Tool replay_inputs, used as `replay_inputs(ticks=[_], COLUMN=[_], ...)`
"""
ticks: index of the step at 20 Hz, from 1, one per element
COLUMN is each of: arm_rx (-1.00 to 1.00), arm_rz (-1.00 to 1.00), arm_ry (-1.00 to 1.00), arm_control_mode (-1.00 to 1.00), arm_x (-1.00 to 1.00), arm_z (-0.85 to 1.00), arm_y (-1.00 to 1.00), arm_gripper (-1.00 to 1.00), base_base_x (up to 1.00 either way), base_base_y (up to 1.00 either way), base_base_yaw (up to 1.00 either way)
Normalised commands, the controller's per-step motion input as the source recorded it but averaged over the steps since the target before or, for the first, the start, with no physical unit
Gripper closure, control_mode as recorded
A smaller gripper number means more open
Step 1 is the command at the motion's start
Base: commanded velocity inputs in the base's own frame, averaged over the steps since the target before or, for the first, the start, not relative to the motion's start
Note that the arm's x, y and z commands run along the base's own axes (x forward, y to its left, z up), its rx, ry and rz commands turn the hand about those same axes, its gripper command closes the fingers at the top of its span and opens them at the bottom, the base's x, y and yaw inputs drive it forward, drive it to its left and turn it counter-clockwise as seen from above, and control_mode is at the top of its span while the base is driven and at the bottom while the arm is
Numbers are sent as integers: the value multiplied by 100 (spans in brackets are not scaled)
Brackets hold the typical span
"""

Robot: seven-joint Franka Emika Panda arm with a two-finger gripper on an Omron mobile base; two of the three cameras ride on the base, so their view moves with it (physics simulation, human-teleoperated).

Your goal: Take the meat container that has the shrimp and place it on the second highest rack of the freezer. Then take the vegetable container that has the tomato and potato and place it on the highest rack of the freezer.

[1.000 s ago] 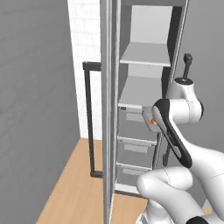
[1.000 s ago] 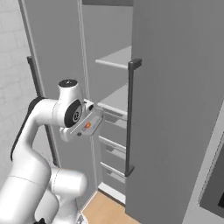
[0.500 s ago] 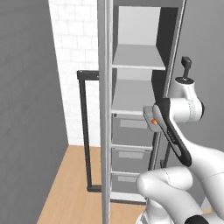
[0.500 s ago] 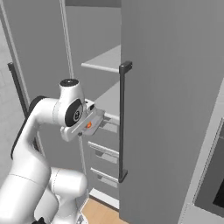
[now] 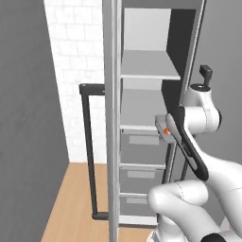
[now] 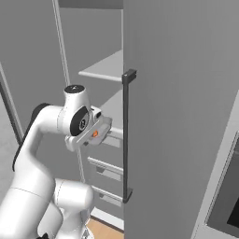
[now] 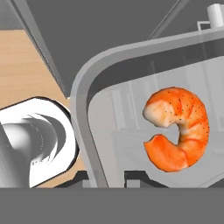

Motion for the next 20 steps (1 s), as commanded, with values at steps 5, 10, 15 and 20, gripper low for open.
replay_inputs(ticks=[5,10,15,20], arm_rx=[0,0,0,0], arm_rz=[0,0,0,-3], arm_ry=[0,0,0,-11], arm_control_mode=[100,100,100,-100], arm_x=[0,0,0,8], arm_z=[0,0,0,6], arm_y=[0,0,0,4], arm_gripper=[100,100,100,100], base_base_x=[41,41,3,3], base_base_y=[30,22,6,1], base_base_yaw=[-15,-19,-6,-1])
